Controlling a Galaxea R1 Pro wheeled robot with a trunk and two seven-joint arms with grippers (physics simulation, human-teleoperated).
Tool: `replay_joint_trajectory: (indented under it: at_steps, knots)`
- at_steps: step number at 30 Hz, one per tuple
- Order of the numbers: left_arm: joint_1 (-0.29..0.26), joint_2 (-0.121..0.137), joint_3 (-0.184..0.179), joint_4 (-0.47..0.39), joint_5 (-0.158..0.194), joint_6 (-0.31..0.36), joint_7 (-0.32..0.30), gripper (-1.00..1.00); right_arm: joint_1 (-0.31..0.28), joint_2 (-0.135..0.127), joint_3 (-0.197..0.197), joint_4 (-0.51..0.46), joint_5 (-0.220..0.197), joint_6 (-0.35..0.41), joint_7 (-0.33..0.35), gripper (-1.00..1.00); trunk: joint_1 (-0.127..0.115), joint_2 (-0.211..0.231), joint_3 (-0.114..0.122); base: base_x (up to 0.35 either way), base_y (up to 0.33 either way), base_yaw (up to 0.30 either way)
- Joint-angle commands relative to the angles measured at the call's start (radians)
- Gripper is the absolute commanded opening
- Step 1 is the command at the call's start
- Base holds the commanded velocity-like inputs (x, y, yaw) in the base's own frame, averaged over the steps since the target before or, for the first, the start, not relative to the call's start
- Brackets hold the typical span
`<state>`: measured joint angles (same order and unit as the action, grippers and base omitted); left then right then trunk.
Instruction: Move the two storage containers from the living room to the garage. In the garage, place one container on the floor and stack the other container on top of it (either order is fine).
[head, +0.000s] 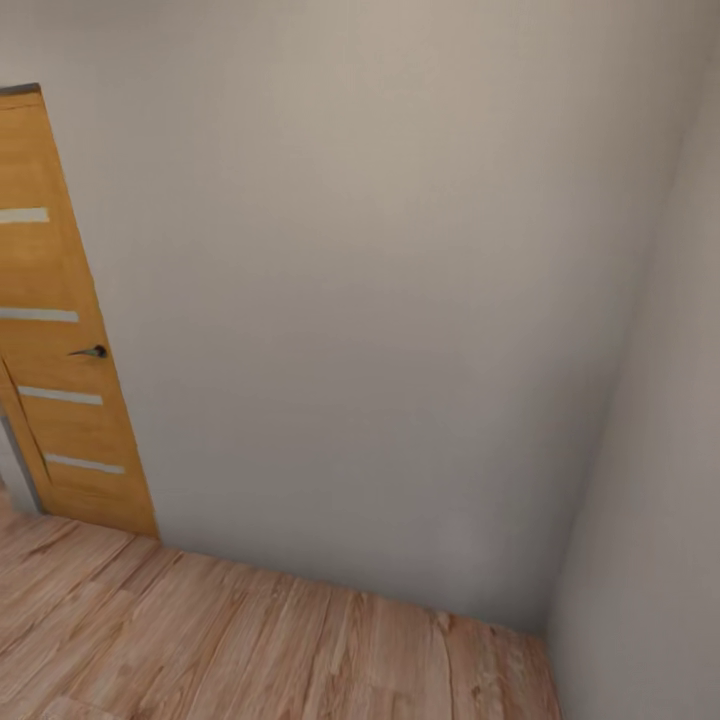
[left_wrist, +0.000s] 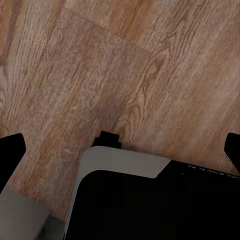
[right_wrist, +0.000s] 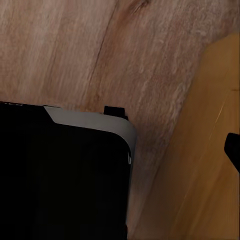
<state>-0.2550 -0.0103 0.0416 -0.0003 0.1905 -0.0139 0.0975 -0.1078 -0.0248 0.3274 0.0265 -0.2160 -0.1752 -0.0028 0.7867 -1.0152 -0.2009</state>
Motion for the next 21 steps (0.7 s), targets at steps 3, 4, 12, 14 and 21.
replay_joint_trajectory:
  at_steps: [3,4,12,14,21]
  knots:
    - [-0.001,0.0,0.003,0.0,0.004,-0.001,0.002,1.0,-0.001,0.0,0.009,0.003,-0.009,-0.006,0.0,1.0,0.001,-0.001,-0.001,0.262,0.0,0.272]
    - [-0.001,0.0,0.003,0.0,0.004,-0.001,0.002,1.0,-0.001,0.0,0.009,0.003,-0.009,-0.006,0.0,1.0,0.001,-0.001,-0.001,0.248,0.0,0.272]
    - [-0.001,0.0,0.004,0.0,0.004,-0.001,0.002,1.0,-0.001,0.001,0.009,0.003,-0.01,-0.006,-0.002,1.0,0.001,-0.001,-0.001,0.233,0.0,0.272]
    - [-0.001,0.0,0.004,0.0,0.004,-0.001,0.002,1.0,-0.001,0.0,0.009,0.003,-0.01,-0.006,-0.002,1.0,0.001,-0.001,-0.001,0.174,0.0,0.272]
    - [-0.001,0.0,0.003,0.0,0.004,-0.001,0.002,1.0,-0.001,0.0,0.009,0.003,-0.01,-0.006,-0.002,1.0,0.001,-0.001,-0.001,0.042,0.0,0.272]
